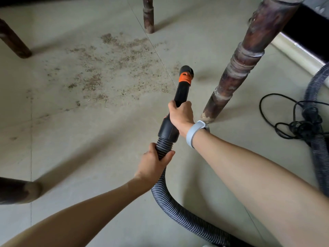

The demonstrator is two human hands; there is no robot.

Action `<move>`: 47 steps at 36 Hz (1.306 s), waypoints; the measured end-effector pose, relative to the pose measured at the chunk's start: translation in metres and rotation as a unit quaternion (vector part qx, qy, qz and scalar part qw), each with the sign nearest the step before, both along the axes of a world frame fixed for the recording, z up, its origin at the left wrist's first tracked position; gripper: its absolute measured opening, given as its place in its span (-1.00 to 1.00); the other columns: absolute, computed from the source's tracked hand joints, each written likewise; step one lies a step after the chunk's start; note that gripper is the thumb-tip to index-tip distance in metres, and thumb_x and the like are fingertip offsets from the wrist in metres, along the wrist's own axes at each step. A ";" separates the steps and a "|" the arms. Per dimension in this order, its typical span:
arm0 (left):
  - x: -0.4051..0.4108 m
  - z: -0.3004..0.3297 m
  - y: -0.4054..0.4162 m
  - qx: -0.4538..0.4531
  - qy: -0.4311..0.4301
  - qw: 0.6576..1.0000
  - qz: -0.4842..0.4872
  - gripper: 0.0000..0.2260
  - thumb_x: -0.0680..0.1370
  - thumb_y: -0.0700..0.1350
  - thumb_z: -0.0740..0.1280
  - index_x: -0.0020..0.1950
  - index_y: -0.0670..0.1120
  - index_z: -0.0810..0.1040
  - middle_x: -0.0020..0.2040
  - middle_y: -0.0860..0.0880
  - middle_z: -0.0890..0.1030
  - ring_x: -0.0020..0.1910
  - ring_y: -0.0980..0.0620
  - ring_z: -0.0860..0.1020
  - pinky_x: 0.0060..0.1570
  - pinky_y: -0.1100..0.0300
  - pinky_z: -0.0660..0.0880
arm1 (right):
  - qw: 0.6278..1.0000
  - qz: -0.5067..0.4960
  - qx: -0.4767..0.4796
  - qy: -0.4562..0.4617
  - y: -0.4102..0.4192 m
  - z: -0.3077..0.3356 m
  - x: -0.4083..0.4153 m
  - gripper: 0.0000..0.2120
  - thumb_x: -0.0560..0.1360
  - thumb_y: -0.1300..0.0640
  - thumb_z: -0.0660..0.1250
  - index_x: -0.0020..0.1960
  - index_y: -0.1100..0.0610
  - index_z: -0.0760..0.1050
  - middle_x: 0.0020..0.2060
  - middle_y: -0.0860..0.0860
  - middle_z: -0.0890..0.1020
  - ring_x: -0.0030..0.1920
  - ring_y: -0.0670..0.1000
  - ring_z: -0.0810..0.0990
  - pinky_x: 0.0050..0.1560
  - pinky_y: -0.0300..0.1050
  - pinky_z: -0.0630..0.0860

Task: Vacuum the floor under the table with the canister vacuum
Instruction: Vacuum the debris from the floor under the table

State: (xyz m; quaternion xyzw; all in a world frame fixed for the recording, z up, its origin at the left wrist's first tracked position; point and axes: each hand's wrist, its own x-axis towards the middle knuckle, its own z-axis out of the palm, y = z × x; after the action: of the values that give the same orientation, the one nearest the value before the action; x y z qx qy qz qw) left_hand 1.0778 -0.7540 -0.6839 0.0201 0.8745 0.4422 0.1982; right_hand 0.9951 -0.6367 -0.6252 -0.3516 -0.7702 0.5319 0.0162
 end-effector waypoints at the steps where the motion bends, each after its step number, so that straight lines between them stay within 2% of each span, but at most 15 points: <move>1: 0.000 -0.001 0.000 -0.007 0.003 1.000 -0.004 -0.66 0.50 0.10 0.37 -0.06 -0.12 0.32 -0.22 -0.14 0.62 -0.22 -0.14 0.59 -0.18 0.02 0.52 | 1.000 -0.004 0.015 -0.007 0.002 -0.002 0.001 -0.60 0.59 0.03 0.18 0.24 0.32 0.26 0.11 0.22 0.53 0.05 0.25 0.56 0.04 0.06 0.51; 6: -0.001 0.003 0.004 -0.011 -0.007 1.000 -0.025 -0.64 0.51 0.10 0.36 0.01 -0.14 0.34 -0.18 -0.15 0.62 -0.19 -0.15 0.59 -0.18 0.05 0.49 | 1.000 -0.010 -0.004 -0.016 0.014 -0.008 0.004 -0.58 0.59 0.01 0.17 0.28 0.31 0.26 0.12 0.21 0.53 0.06 0.21 0.54 -0.02 -0.03 0.44; 9: 0.004 0.005 0.001 0.001 -0.010 1.000 -0.024 -0.65 0.51 0.07 0.37 0.04 -0.15 0.35 -0.19 -0.16 0.62 -0.18 -0.14 0.59 -0.16 0.05 0.48 | 0.998 -0.019 -0.050 -0.025 0.019 -0.012 0.010 -0.60 0.58 -0.01 0.17 0.27 0.27 0.30 -0.04 0.13 0.51 -0.09 0.12 0.50 -0.10 -0.06 0.40; 12: 0.009 0.006 -0.006 0.012 -0.013 0.999 -0.034 -0.68 0.50 0.06 0.38 0.03 -0.08 0.32 -0.21 -0.09 0.60 -0.18 -0.10 0.60 -0.15 0.09 0.49 | 0.993 -0.030 -0.115 -0.029 0.022 -0.020 0.021 -0.73 0.56 -0.03 0.20 0.05 0.18 0.37 -0.20 0.05 0.50 -0.16 0.09 0.53 -0.09 -0.05 0.49; 15: 0.011 0.007 -0.009 0.012 -0.007 0.998 -0.057 -0.67 0.49 0.07 0.38 0.05 -0.04 0.31 -0.22 -0.07 0.60 -0.19 -0.09 0.61 -0.14 0.08 0.51 | 0.980 -0.058 -0.189 -0.008 0.026 -0.026 0.028 -0.80 0.54 -0.02 0.24 -0.11 0.10 0.35 -0.12 0.13 0.60 -0.02 0.21 0.64 0.08 0.10 0.58; 20: 0.009 0.009 -0.012 0.029 -0.024 0.996 -0.076 -0.63 0.49 0.12 0.37 0.12 -0.06 0.35 -0.20 -0.13 0.62 -0.21 -0.11 0.63 -0.11 -0.06 0.56 | 0.966 -0.084 -0.243 0.005 0.030 -0.029 0.035 -0.81 0.54 -0.01 0.26 -0.07 0.12 0.40 -0.25 0.07 0.57 -0.01 0.22 0.65 0.10 0.13 0.57; 26: 0.013 0.014 -0.016 0.081 -0.045 0.993 -0.069 -0.67 0.52 0.10 0.33 0.13 -0.06 0.35 -0.26 -0.08 0.61 -0.26 -0.06 0.65 -0.14 -0.06 0.59 | 0.964 -0.070 -0.257 0.018 0.028 -0.026 0.038 -0.82 0.57 0.04 0.24 -0.05 0.17 0.37 -0.34 0.03 0.55 -0.27 0.09 0.65 -0.06 0.01 0.61; 29: 0.011 0.017 -0.015 0.097 -0.052 0.993 -0.046 -0.70 0.54 0.09 0.30 0.12 -0.06 0.36 -0.25 -0.04 0.60 -0.29 0.02 0.65 -0.17 0.03 0.60 | 0.972 -0.053 -0.229 0.017 0.022 -0.030 0.035 -0.79 0.56 0.02 0.24 -0.11 0.16 0.37 -0.31 0.05 0.55 -0.11 0.20 0.66 0.06 0.12 0.59; 32: 0.006 0.018 -0.016 0.104 -0.056 0.993 -0.021 -0.71 0.54 0.10 0.27 0.11 -0.08 0.37 -0.25 -0.04 0.59 -0.31 -0.01 0.65 -0.22 0.04 0.61 | 0.979 -0.039 -0.200 0.013 0.013 -0.033 0.033 -0.77 0.53 -0.03 0.24 -0.13 0.13 0.37 -0.19 0.12 0.56 0.01 0.25 0.63 0.11 0.21 0.55; 37: 0.009 0.018 -0.023 0.109 -0.069 0.992 0.000 -0.74 0.56 0.06 0.26 0.08 -0.10 0.37 -0.31 -0.05 0.55 -0.39 -0.04 0.62 -0.38 0.15 0.55 | 0.982 -0.027 -0.188 0.008 -0.002 -0.036 0.033 -0.73 0.44 -0.13 0.24 -0.13 0.08 0.34 -0.04 0.22 0.61 0.00 0.25 0.63 0.12 0.23 0.54; 40: 0.013 0.017 -0.030 0.110 -0.070 0.991 0.008 -0.73 0.56 0.05 0.26 0.10 -0.12 0.38 -0.32 -0.07 0.55 -0.44 -0.02 0.60 -0.44 0.22 0.51 | 0.981 -0.024 -0.194 0.006 -0.011 -0.041 0.037 -0.75 0.47 -0.13 0.23 -0.11 0.05 0.32 -0.01 0.21 0.61 -0.01 0.23 0.63 0.11 0.20 0.55; 42: 0.012 0.018 -0.033 0.118 -0.075 0.990 0.011 -0.73 0.56 0.05 0.26 0.12 -0.11 0.38 -0.31 -0.08 0.56 -0.44 -0.03 0.61 -0.44 0.22 0.52 | 0.982 -0.017 -0.190 0.004 -0.016 -0.043 0.038 -0.77 0.49 -0.13 0.22 -0.10 0.03 0.31 -0.01 0.20 0.61 0.00 0.21 0.63 0.11 0.18 0.55; 47: 0.008 0.021 -0.038 0.121 -0.070 0.990 0.011 -0.70 0.57 0.06 0.25 0.17 -0.10 0.35 -0.30 -0.10 0.57 -0.45 -0.03 0.61 -0.43 0.22 0.53 | 0.981 0.008 -0.194 0.001 -0.025 -0.042 0.036 -0.62 0.36 -0.23 0.22 -0.05 0.06 0.32 -0.04 0.16 0.59 0.01 0.20 0.62 0.13 0.18 0.54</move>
State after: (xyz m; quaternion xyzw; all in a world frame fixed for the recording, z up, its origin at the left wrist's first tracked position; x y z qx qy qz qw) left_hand 1.0861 -0.7917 -0.6633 0.0036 0.7984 0.5475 0.2505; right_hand 1.0308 -0.6612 -0.6672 -0.3411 -0.6554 0.6715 -0.0557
